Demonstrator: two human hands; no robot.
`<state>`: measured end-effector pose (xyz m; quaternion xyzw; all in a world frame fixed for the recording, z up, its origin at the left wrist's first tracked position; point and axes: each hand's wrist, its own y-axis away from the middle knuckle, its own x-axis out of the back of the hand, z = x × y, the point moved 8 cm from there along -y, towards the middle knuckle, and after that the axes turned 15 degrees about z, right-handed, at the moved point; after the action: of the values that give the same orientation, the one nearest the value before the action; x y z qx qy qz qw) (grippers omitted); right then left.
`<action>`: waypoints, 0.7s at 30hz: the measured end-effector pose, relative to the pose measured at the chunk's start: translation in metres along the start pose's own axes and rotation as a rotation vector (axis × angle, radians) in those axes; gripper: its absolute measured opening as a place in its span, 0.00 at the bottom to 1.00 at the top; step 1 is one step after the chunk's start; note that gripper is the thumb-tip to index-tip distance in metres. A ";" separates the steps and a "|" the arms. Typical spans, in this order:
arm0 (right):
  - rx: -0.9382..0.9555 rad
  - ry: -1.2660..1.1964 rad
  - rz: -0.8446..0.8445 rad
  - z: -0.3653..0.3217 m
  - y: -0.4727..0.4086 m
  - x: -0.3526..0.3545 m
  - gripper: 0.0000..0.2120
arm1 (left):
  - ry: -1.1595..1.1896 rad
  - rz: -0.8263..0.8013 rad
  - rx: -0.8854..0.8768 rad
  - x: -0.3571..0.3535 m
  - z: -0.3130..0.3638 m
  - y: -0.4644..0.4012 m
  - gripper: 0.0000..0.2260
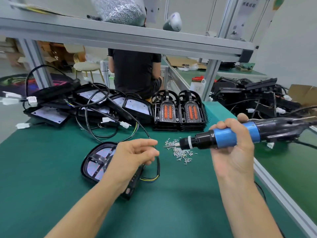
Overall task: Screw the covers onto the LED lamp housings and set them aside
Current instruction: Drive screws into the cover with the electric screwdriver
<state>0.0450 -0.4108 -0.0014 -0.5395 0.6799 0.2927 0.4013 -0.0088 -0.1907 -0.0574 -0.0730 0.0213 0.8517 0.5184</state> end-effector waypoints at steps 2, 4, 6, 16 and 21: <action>-0.040 -0.007 -0.047 0.013 0.007 -0.013 0.14 | -0.038 0.021 0.014 0.015 -0.004 -0.003 0.07; -0.065 0.007 -0.080 0.025 0.013 -0.023 0.14 | -0.092 0.048 0.019 0.028 -0.008 -0.004 0.06; -0.082 0.022 -0.103 0.034 0.018 -0.031 0.14 | -0.102 0.065 0.030 0.037 -0.010 -0.004 0.06; -0.069 0.102 -0.126 0.055 0.026 -0.043 0.14 | 0.006 0.044 0.044 0.056 -0.012 -0.007 0.08; -0.071 0.132 -0.148 0.064 0.026 -0.044 0.14 | -0.031 0.055 0.033 0.061 -0.014 -0.012 0.06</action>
<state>0.0391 -0.3289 0.0031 -0.6202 0.6525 0.2497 0.3568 -0.0241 -0.1334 -0.0798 -0.0507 0.0292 0.8661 0.4964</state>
